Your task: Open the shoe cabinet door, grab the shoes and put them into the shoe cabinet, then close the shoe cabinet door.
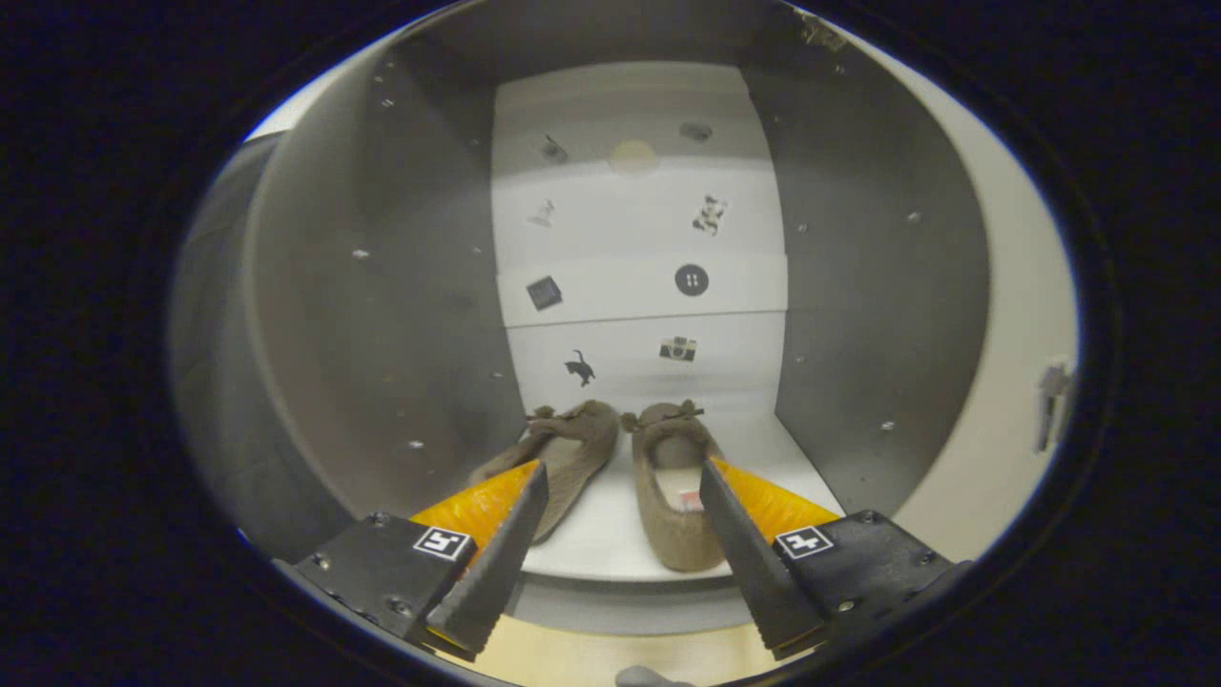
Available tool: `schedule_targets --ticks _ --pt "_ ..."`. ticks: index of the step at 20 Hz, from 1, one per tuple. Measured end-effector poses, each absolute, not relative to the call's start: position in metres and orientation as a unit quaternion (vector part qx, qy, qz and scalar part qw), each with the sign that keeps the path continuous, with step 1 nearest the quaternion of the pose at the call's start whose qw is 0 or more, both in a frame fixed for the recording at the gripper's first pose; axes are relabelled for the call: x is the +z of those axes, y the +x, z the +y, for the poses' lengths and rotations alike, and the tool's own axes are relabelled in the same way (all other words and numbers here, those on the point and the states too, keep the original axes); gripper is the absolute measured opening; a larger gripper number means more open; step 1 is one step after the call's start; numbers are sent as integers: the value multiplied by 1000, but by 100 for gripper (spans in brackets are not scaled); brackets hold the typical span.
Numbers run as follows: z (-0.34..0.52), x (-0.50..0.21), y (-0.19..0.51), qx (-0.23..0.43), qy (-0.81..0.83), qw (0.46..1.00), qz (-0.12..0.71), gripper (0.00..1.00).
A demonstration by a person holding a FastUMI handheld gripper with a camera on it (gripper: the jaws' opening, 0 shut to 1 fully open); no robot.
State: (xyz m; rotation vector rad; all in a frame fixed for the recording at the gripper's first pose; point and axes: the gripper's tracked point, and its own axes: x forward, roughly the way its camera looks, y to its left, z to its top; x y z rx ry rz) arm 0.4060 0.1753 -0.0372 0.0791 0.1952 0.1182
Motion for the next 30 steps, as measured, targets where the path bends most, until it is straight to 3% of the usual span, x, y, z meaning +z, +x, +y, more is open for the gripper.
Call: schedule_targets --ticks 7,18,24,30 --pt "170 -12 255 73 37 996 41 100" --pt "91 -12 49 86 31 995 33 100" --pt "-26 -17 -12 0 36 999 30 100" --pt "-126 -22 6 -41 55 997 28 100"
